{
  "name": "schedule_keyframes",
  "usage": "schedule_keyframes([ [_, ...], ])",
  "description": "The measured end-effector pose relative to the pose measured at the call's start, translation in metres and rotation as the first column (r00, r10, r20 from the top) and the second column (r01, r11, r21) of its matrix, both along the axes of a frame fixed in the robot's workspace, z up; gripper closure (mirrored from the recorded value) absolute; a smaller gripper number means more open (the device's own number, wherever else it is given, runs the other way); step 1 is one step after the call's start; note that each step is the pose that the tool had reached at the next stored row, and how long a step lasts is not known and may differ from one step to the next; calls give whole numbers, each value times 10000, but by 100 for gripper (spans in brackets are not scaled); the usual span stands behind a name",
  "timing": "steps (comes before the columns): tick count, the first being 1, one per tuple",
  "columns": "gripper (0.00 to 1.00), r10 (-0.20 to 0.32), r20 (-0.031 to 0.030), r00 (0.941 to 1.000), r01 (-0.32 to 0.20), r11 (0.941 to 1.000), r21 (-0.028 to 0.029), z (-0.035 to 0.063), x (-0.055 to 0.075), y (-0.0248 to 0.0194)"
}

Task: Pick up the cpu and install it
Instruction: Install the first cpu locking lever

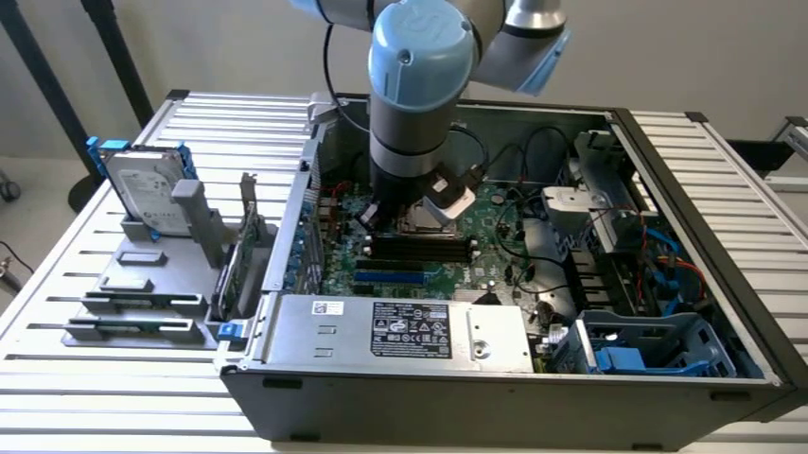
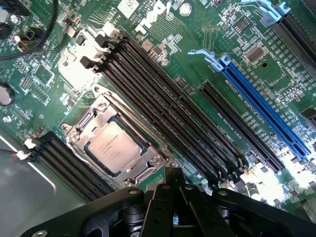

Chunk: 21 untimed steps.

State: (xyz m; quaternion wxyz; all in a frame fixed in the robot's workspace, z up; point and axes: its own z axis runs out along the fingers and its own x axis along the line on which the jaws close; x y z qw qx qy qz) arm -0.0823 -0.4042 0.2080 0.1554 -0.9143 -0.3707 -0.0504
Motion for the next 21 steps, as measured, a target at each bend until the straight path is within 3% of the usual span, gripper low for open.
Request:
schedule_keyframes([
  [6,89,150,-1,9999,-150,9999,-43,53,0,133],
  [11,89,405,-4,9992,-405,9991,-118,58,-6,243],
  [21,89,1168,-19,9932,-1168,9927,-308,70,-17,379],
])
